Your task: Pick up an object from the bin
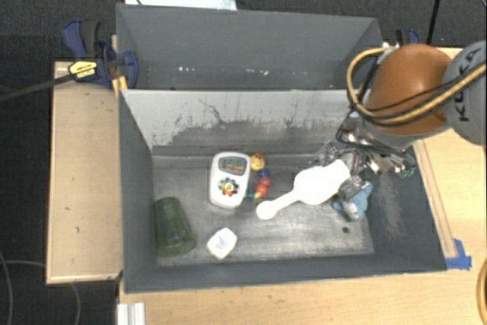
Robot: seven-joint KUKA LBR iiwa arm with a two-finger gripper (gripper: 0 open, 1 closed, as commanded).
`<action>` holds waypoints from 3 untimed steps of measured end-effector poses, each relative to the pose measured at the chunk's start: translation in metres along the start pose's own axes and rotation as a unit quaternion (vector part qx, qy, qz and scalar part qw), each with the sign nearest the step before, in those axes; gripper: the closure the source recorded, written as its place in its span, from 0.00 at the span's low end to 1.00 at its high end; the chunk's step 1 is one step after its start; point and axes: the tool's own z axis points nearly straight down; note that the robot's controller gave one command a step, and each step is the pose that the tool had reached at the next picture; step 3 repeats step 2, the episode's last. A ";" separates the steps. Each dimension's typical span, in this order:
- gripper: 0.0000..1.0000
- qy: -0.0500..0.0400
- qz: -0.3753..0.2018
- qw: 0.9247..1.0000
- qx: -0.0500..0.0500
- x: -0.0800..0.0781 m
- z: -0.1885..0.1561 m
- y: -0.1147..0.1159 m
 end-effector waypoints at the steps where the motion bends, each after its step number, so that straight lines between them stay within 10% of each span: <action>1: 1.00 0.000 0.000 1.000 0.000 0.000 -0.003 0.000; 3: 1.00 0.001 0.000 1.000 -0.001 0.000 -0.007 0.000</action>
Offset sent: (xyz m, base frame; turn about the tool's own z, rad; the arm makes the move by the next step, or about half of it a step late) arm -0.0001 -0.0002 0.0025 0.0000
